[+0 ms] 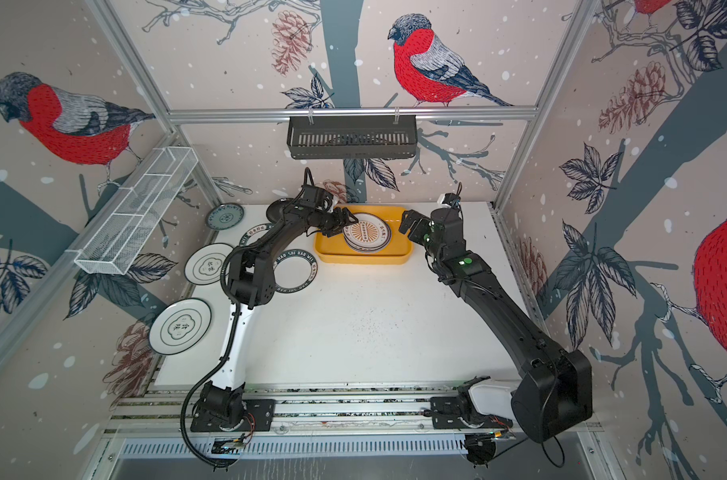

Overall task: Place the plates into the plastic bin on the countertop
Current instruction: 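Lower the plate into the bin onto the stack and open the left gripper, then grip a green-rimmed plate edge with the left gripper while the right arm waits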

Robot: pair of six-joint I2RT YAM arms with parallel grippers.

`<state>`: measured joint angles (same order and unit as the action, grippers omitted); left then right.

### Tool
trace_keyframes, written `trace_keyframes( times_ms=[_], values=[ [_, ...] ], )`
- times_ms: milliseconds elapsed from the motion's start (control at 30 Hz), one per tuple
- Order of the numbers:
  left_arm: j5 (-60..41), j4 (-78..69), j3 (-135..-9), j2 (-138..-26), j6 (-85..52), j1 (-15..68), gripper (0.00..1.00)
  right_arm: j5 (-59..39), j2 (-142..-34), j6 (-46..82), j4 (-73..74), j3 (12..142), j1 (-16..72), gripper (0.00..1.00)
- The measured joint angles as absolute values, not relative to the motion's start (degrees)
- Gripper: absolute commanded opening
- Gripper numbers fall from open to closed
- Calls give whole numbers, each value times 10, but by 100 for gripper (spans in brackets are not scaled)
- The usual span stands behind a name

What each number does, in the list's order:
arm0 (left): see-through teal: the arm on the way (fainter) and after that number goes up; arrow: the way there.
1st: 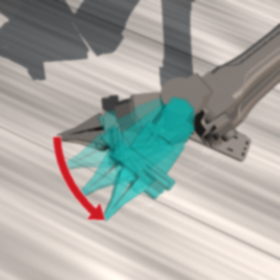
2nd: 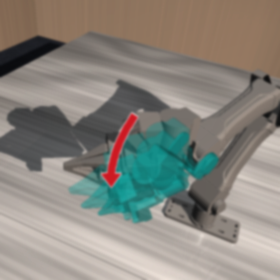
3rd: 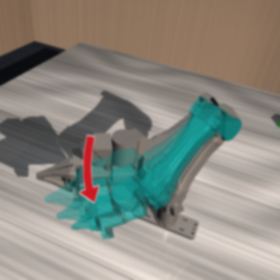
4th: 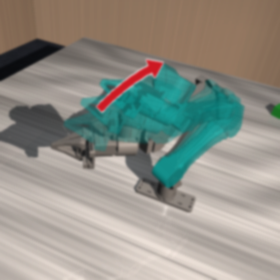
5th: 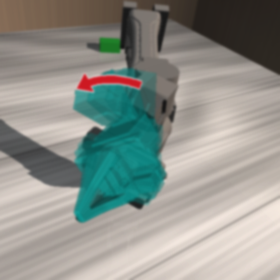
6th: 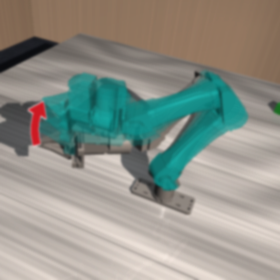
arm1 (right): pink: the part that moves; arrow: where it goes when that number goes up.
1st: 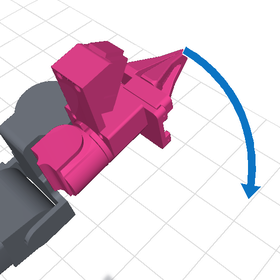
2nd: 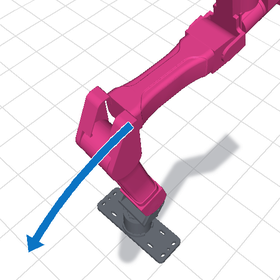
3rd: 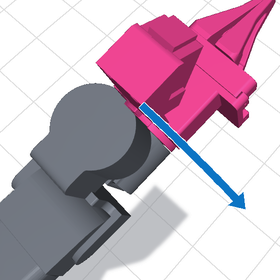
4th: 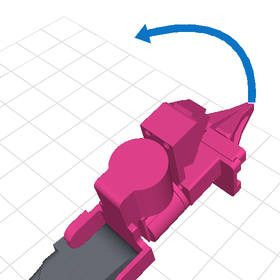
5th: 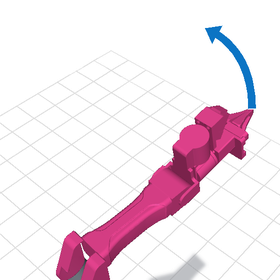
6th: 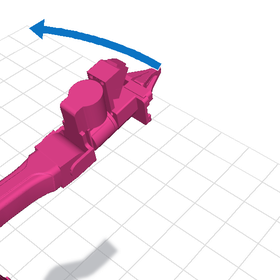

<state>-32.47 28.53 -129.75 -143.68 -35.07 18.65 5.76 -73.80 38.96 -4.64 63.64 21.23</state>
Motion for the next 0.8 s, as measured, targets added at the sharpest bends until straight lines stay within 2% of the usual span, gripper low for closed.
trace_keyframes(
  times_ms=[300,433,800],
  values=[
    [-275,311,-1242,-1373,-313,190,96,34,-737,386,-46,628,211,100],
    [-258,304,-1188,-1329,-311,187,96,31,-729,386,-44,622,211,100],
    [-236,155,-837,-1078,-344,133,97,1,-756,373,-34,633,220,100]
  ],
)
